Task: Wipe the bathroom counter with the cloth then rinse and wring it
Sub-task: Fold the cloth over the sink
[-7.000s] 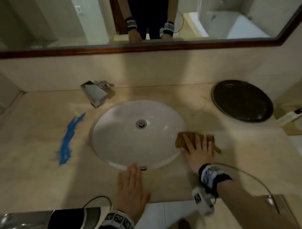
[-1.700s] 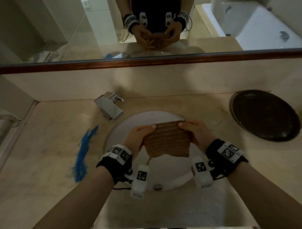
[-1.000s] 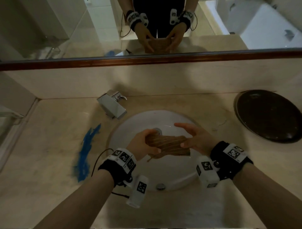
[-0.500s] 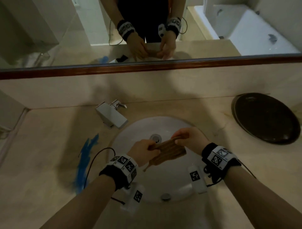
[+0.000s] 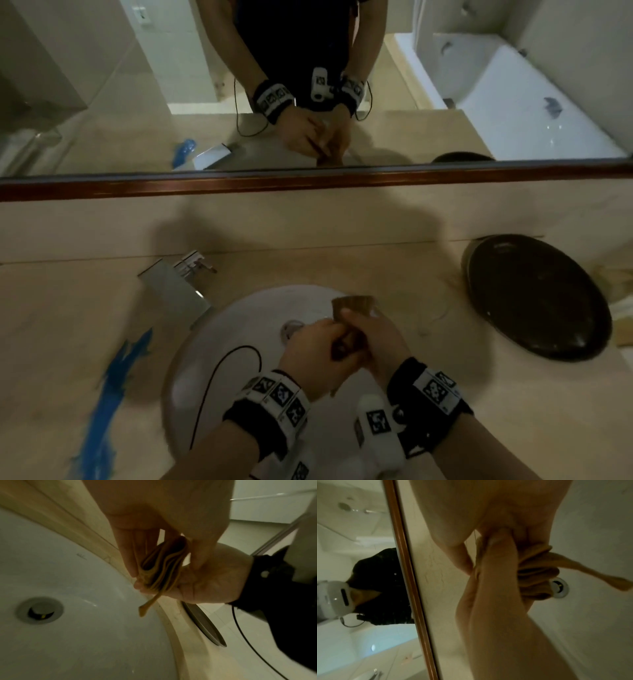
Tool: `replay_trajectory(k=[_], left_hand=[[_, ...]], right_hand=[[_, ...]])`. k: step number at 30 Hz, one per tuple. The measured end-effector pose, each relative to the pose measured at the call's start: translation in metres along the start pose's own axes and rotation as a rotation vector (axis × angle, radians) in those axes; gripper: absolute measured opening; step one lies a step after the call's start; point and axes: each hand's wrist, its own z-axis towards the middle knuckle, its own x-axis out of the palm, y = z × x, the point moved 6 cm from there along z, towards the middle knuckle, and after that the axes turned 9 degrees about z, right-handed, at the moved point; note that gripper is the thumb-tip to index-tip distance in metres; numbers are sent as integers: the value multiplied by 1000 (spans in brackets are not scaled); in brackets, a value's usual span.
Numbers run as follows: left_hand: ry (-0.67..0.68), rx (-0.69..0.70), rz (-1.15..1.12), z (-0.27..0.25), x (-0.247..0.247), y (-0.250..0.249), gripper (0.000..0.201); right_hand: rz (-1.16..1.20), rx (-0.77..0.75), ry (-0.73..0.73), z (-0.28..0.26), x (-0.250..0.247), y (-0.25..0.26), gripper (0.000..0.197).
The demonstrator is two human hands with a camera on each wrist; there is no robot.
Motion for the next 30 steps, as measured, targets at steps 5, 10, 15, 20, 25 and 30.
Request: replay_trajectory(k=[5,10,15,20,25,30], left_hand=[[74,-30,63,21,5,9,51],[162,-523,492,14,-3,100,80],[236,-788,406,-15,1,164,97],[234,-734,408,-19,6,171,106],[223,-699,417,-19,-1,164,105],[205,-669,401,-20,-5,163,102]], right_hand=[[-166,-198,-219,33,-47,56,20],[-962,-471,-506,37,-80,133,10],[-1129,-322,-335,90,-68,112,38],[-1440,-336,-306,106,-24,72,67],[-1489,-460,-128,115,49,47,74],[-1479,-561,5,120,117,24,74]])
